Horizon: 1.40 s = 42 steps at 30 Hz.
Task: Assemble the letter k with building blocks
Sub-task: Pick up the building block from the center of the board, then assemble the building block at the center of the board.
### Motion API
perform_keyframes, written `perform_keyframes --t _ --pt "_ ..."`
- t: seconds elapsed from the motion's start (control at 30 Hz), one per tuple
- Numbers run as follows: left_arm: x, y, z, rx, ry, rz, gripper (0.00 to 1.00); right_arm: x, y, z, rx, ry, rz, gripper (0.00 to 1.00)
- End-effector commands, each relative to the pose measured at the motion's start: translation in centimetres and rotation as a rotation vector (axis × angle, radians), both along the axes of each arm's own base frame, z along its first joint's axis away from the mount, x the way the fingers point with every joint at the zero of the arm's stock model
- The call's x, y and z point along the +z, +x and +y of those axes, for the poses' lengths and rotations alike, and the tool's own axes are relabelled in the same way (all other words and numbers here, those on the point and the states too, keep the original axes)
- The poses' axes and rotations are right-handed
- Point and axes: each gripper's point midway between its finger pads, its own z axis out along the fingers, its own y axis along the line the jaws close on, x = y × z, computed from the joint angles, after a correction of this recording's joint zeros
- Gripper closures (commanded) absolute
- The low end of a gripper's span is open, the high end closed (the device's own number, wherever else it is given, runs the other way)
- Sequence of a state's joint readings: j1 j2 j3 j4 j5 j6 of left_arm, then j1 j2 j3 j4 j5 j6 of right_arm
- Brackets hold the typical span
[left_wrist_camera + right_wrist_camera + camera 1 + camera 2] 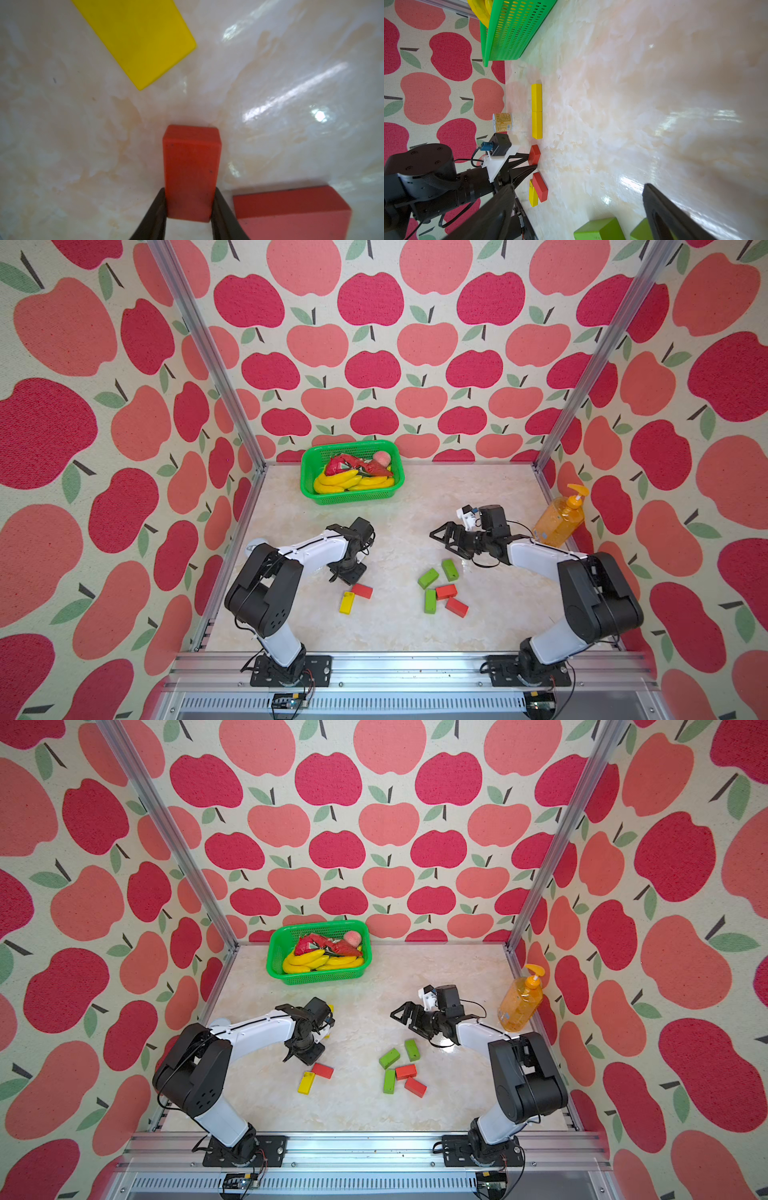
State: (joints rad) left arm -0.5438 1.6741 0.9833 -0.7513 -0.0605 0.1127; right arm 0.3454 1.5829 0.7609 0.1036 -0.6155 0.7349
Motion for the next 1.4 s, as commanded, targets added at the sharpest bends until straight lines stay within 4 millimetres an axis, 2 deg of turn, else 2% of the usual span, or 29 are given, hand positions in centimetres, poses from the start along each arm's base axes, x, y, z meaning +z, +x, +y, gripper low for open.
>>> perform_keyframes --t 0.0,0.37,0.6,0.83,1.0,1.37 --pt "0.3 -0.3 -0.3 0.02 -0.015 0.041 0.68 0.5 0.6 0.0 0.0 0.003 -0.017 0.01" --pt "2.0 -0.6 -0.7 0.048 -0.019 0.078 0.71 0.4 0.6 0.0 0.0 0.005 -0.011 0.01" --pt "2.1 -0.9 -1.5 0.175 -0.035 0.101 0.77 0.3 0.6 -0.1 -0.001 -0.003 -0.013 0.01" --pt "1.9 -0.9 -1.9 0.34 0.014 0.011 0.77 0.1 0.6 0.0 0.001 0.002 0.001 0.01" --pt "2.2 -1.1 -1.3 0.455 0.061 -0.05 0.76 0.3 0.5 0.0 -0.001 0.005 -0.003 0.01" --pt "2.5 -1.2 -1.1 0.537 -0.004 -0.106 0.76 0.7 0.5 -0.1 -0.003 0.007 -0.012 0.01"
